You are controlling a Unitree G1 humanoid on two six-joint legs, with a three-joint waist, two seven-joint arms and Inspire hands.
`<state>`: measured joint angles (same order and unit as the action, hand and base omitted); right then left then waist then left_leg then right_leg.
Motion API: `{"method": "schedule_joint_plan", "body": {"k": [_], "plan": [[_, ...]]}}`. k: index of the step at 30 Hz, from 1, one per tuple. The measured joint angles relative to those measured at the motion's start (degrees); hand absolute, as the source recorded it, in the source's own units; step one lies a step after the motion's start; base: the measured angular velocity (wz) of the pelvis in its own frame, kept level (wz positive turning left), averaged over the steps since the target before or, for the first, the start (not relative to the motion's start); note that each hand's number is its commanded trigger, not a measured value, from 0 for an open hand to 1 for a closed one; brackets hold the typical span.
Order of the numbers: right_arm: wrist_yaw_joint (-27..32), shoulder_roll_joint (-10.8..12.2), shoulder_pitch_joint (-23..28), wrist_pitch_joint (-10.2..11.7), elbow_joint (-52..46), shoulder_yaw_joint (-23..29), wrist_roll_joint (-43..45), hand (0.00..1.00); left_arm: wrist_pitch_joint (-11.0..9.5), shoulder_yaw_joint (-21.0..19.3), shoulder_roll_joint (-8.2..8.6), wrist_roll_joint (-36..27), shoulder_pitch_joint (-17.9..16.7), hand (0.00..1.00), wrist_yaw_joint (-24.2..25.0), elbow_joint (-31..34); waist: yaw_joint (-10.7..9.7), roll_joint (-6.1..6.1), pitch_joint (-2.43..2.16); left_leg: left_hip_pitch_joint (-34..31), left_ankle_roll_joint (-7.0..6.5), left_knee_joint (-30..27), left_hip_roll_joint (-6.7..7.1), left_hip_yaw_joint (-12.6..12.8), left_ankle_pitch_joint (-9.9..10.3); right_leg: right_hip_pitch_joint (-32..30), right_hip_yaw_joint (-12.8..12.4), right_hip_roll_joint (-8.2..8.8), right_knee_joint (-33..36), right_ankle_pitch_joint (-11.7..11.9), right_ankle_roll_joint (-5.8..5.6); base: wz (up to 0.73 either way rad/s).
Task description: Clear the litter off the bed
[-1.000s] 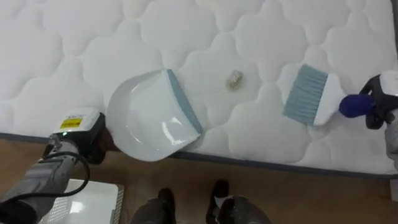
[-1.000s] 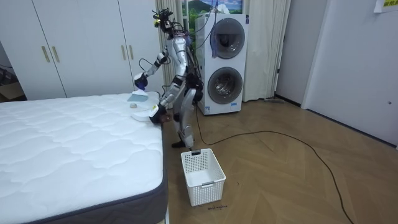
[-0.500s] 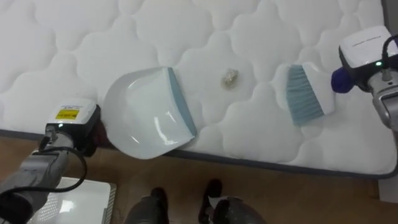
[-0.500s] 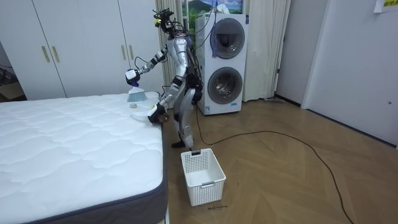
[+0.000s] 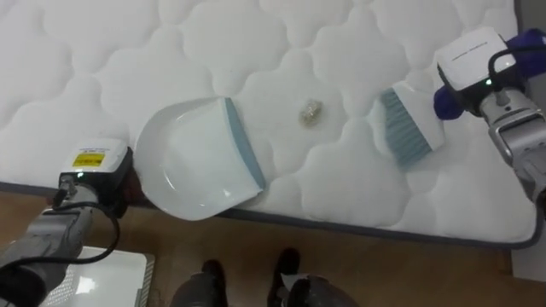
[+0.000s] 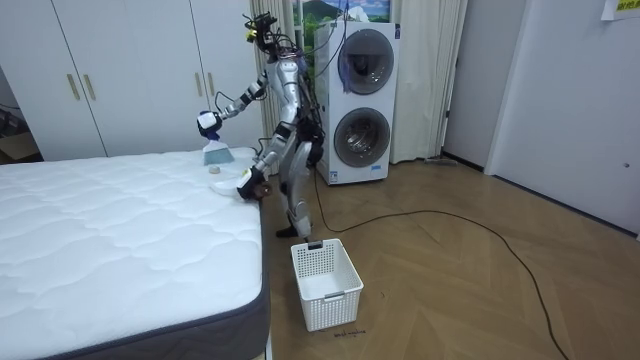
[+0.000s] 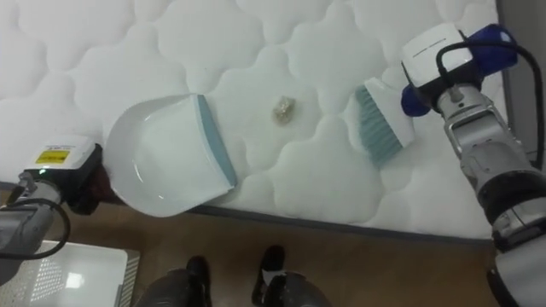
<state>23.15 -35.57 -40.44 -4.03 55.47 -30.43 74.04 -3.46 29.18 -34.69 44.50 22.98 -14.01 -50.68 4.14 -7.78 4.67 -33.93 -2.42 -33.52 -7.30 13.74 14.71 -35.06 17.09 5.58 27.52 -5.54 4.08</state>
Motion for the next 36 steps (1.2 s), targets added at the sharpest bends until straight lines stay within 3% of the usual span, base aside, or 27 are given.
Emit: {"method": "schedule_joint_plan", "body": {"k": [4,14,19,25,30,36], "plan": [[0.04,1.92,0.01,-1.14,-0.61,0.07,-0.01,1.00,0.70,0.00,0.54,-0.02,-0.56,1.00,0.01,0.07,0.57,0.01,0.00,0.55,0.21,0.59,-0.04,-0.24,-0.11,0.83,0.21,-0.52,-0.94,0.03,-0.04,0.00],[0.03,5.30,0.02,-0.70,-2.65,0.06,-0.34,1.00,1.71,-0.01,1.91,-0.11,-1.09,1.00,-0.63,0.02,0.96,0.58,-0.20,0.73,0.32,1.22,0.09,-0.28,-0.18,0.82,0.41,-0.57,-1.05,0.02,-0.07,0.01],[-0.20,7.33,0.03,-0.66,-3.16,0.09,-2.25,1.00,3.65,-0.18,2.91,0.04,-1.11,1.00,-0.20,0.05,0.93,1.24,-0.30,1.30,0.33,1.80,0.16,0.06,-0.19,0.82,0.07,-0.56,-0.89,0.09,0.04,-0.02],[-1.01,8.69,2.95,-0.87,-10.00,0.07,-2.66,1.00,5.22,-0.35,3.94,0.04,-1.14,1.00,1.12,0.02,0.93,2.48,-0.82,1.62,0.90,2.24,0.12,-0.07,-0.57,0.82,0.73,-0.29,-0.70,0.19,0.29,-0.01],[-1.75,10.16,4.38,-1.05,-11.81,0.03,-2.68,1.00,5.76,-0.35,4.07,0.03,-1.11,1.00,1.16,0.05,0.66,2.76,-0.72,1.54,0.97,2.39,0.29,-0.06,-0.62,0.76,1.52,0.22,-0.48,-0.09,0.69,0.02],[-4.56,10.33,5.11,-1.39,-15.76,-1.93,-7.08,1.00,5.76,-0.14,4.10,0.18,-1.10,1.00,1.18,0.02,0.53,2.75,-0.73,1.39,0.95,2.01,0.97,-0.43,-0.63,0.62,1.51,0.50,0.12,-0.54,0.70,0.02]]}}
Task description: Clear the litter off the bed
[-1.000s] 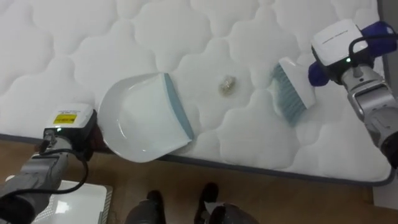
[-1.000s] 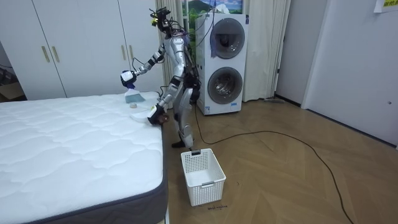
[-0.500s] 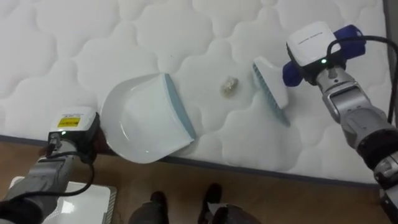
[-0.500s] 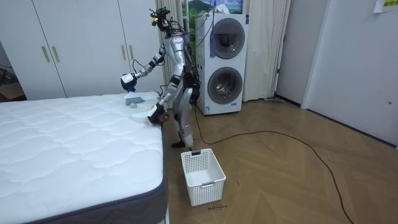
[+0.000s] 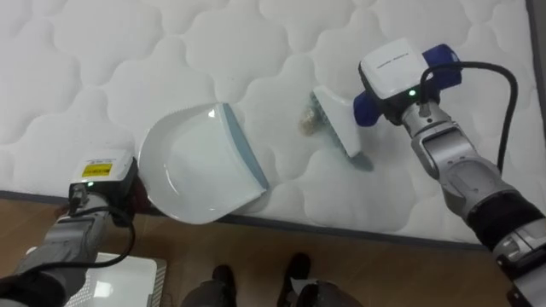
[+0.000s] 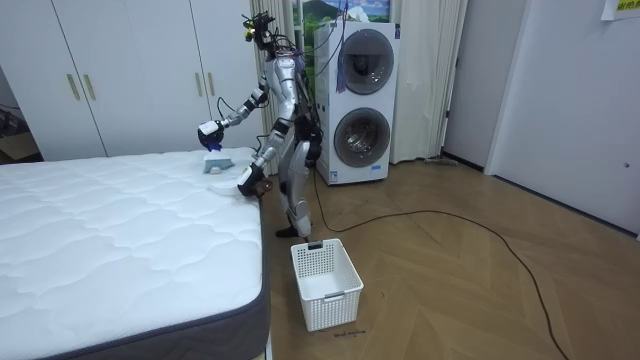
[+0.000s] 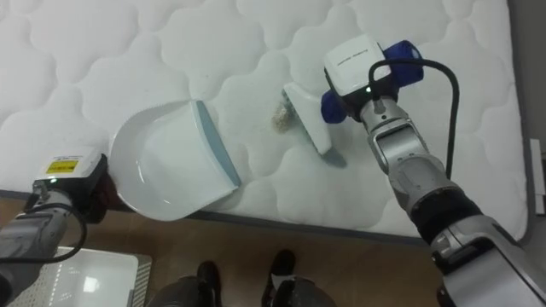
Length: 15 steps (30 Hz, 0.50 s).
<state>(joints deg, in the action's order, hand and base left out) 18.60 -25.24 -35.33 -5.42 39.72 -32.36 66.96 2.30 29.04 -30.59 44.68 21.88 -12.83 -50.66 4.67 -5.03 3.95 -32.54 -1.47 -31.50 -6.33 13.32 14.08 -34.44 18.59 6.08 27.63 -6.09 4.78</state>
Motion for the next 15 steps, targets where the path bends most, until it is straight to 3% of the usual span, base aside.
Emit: {"method": "schedule_joint_plan", "body": {"k": [15], "plan": [[-5.74,0.41,1.23,-0.53,-3.51,-2.63,-8.42,1.00,0.10,0.34,-0.07,1.26,-0.03,1.00,-0.61,-0.17,0.35,0.35,-0.20,-0.02,0.00,-0.21,-0.11,-0.04,0.00,0.00,0.28,-0.07,-0.08,-0.12,-0.02,0.00]]}}
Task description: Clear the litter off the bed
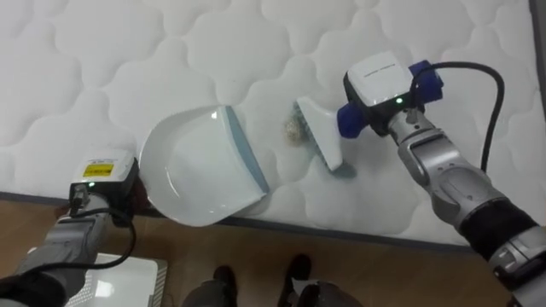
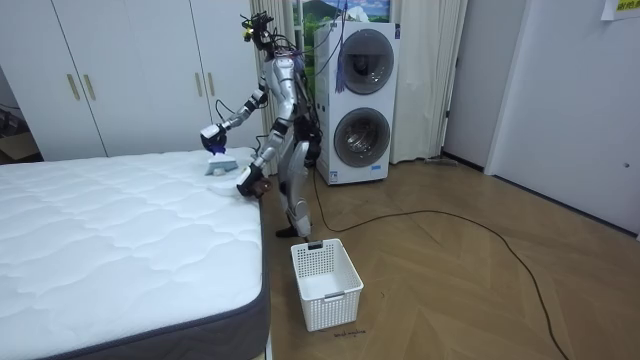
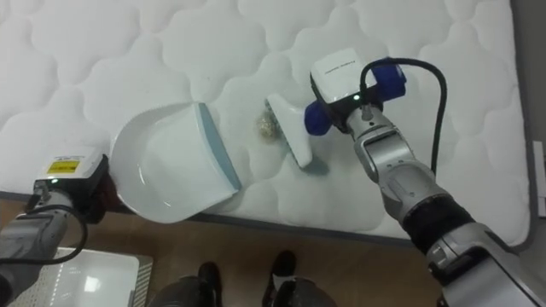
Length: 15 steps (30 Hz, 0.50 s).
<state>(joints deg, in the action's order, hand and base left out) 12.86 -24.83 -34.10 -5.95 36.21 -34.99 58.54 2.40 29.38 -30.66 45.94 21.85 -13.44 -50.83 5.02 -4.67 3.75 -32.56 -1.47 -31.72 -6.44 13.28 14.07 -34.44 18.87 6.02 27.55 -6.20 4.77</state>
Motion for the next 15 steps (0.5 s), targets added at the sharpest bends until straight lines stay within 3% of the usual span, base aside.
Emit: {"method": "schedule_joint_plan", "body": {"k": [15], "plan": [[-8.83,0.58,0.20,-0.08,-1.19,-0.97,-12.74,1.00,0.55,0.20,0.02,2.13,0.22,1.00,0.27,-0.14,-0.12,0.52,-0.31,0.18,0.00,0.19,0.08,0.17,0.00,0.02,-0.15,0.02,-0.06,-0.01,0.02,0.00]]}}
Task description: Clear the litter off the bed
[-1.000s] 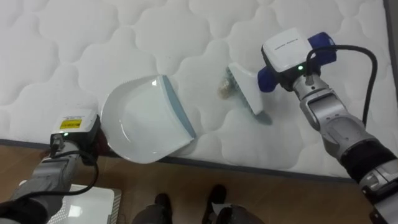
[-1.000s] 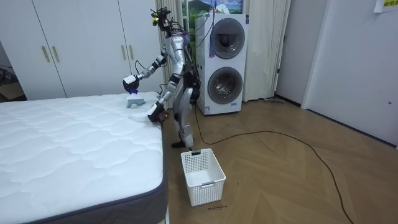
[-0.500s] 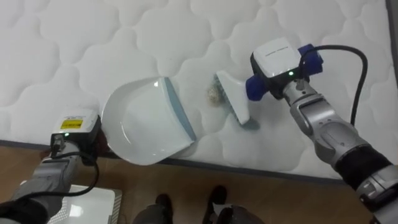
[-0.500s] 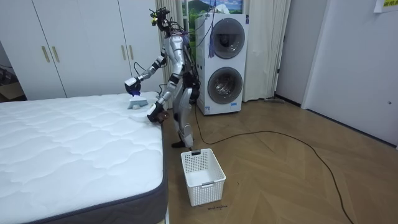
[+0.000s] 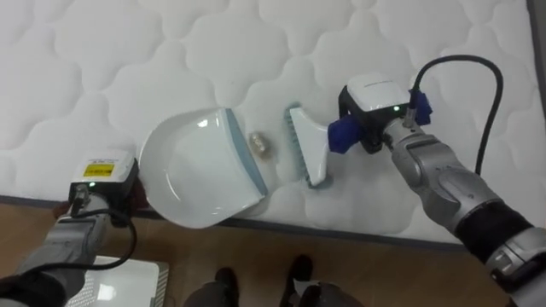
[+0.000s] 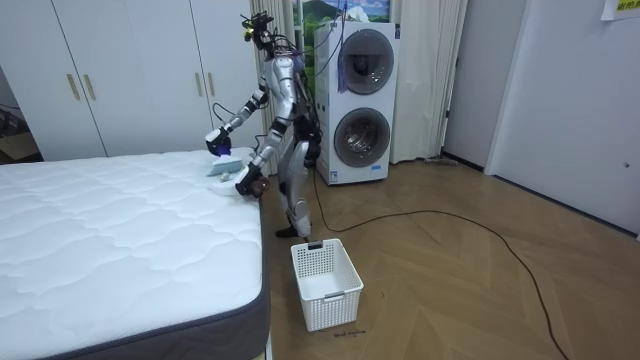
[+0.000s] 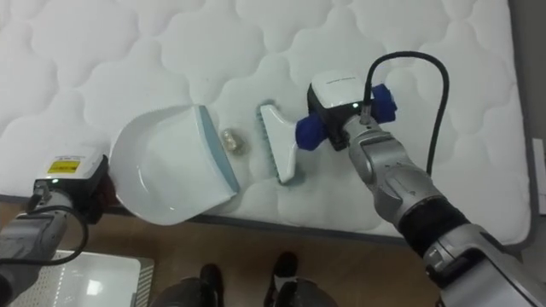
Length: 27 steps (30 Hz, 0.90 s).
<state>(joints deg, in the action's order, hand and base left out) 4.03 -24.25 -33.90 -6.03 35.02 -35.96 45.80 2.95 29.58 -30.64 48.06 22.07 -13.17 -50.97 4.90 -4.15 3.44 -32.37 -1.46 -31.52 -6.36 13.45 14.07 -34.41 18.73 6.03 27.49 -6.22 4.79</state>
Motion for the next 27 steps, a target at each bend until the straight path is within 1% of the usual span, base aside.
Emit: {"method": "schedule_joint_plan", "body": {"k": [3,6,8,11,13,15,16,17,19,22,24,27], "plan": [[-1.70,0.70,0.00,0.00,-0.01,0.01,-2.72,1.00,0.00,0.04,0.02,-0.01,0.05,1.00,0.15,-0.13,-0.06,0.05,-0.02,0.00,0.00,0.01,0.00,-0.02,0.00,-0.03,0.03,0.05,0.08,-0.01,0.01,0.00],[-3.14,1.67,0.01,0.14,-0.31,0.03,-3.45,1.00,-0.13,-0.04,0.25,0.11,0.24,1.00,-0.32,-1.11,-0.04,0.09,0.00,0.04,0.00,0.04,0.00,0.04,0.00,-0.05,0.02,0.06,0.03,-0.02,0.02,0.00],[-4.26,1.95,0.09,0.17,-1.74,0.07,-5.20,1.00,-0.35,-0.13,0.68,0.13,0.38,1.00,-1.34,-2.11,-0.05,0.49,0.13,-0.01,0.00,0.18,0.07,0.06,0.00,-0.09,0.10,0.11,-0.12,-0.02,0.02,0.00],[-5.91,2.53,0.11,0.41,-3.16,0.05,-7.75,1.00,-0.55,-0.12,0.76,0.27,0.35,1.00,-2.36,-2.87,0.03,1.04,0.06,-0.08,0.00,0.23,0.08,0.34,0.00,-0.48,-0.13,0.14,0.12,-0.08,0.11,-0.05],[-7.40,3.21,0.27,1.22,-3.77,0.00,-10.08,1.00,-0.59,-0.11,0.99,0.25,0.33,1.00,-3.34,-4.36,0.01,1.47,0.05,0.04,0.03,0.29,0.05,0.47,-0.02,-0.54,-0.34,0.10,0.16,-0.11,0.15,-0.05],[-8.39,3.67,0.73,1.88,-4.86,-0.05,-10.95,1.00,-0.59,-0.11,1.12,0.19,-0.18,1.00,-4.21,-4.41,0.01,1.51,0.04,0.25,0.09,0.83,0.21,0.74,-0.13,-0.75,-0.56,0.19,0.25,-0.12,0.14,-0.02],[-8.77,3.71,1.08,2.96,-5.57,-0.27,-12.24,1.00,-0.59,-0.11,1.20,0.19,-0.33,1.00,-4.54,-4.41,0.01,1.53,0.03,0.27,0.10,1.10,0.25,0.78,-0.25,-0.86,-0.57,0.29,0.26,-0.18,0.11,0.00],[-9.06,3.73,1.17,3.24,-6.00,-0.53,-12.62,1.00,-0.59,-0.13,1.23,0.19,-0.34,1.00,-4.74,-4.44,0.03,1.53,0.03,0.30,0.09,1.18,0.29,0.78,-0.30,-0.88,-0.57,0.34,0.30,-0.21,0.10,0.00],[-10.44,4.13,1.26,4.88,-7.14,-1.00,-14.27,1.00,-0.60,-0.13,1.63,0.20,-0.35,1.00,-4.90,-4.82,-0.01,1.53,0.03,0.64,0.07,1.28,0.82,0.71,-0.47,-0.85,-0.58,0.74,0.62,-0.47,0.00,0.05],[-11.71,4.84,1.27,5.46,-8.55,-0.99,-16.37,1.00,-0.72,-0.31,2.69,-0.09,-0.37,1.00,-4.91,-5.98,0.01,1.53,0.02,1.09,-0.06,1.95,1.14,0.70,-0.63,-0.86,-0.87,1.33,1.27,-0.82,-0.28,0.04],[-12.85,5.20,1.26,5.99,-9.72,-0.98,-16.75,1.00,-0.84,-0.40,2.86,-0.24,-0.42,1.00,-4.89,-6.11,0.04,1.53,0.02,1.04,-0.07,2.00,1.18,0.68,-0.63,-0.86,-0.87,1.39,1.26,-0.85,-0.33,0.00],[-14.31,6.44,1.26,6.45,-10.81,-0.97,-16.76,1.00,-0.94,-0.46,2.96,-0.24,-0.32,1.00,-4.89,-6.39,0.05,1.52,0.02,1.06,-0.08,1.94,1.21,0.68,-0.63,-0.86,-0.92,1.42,1.26,-0.86,-0.34,0.00]]}}
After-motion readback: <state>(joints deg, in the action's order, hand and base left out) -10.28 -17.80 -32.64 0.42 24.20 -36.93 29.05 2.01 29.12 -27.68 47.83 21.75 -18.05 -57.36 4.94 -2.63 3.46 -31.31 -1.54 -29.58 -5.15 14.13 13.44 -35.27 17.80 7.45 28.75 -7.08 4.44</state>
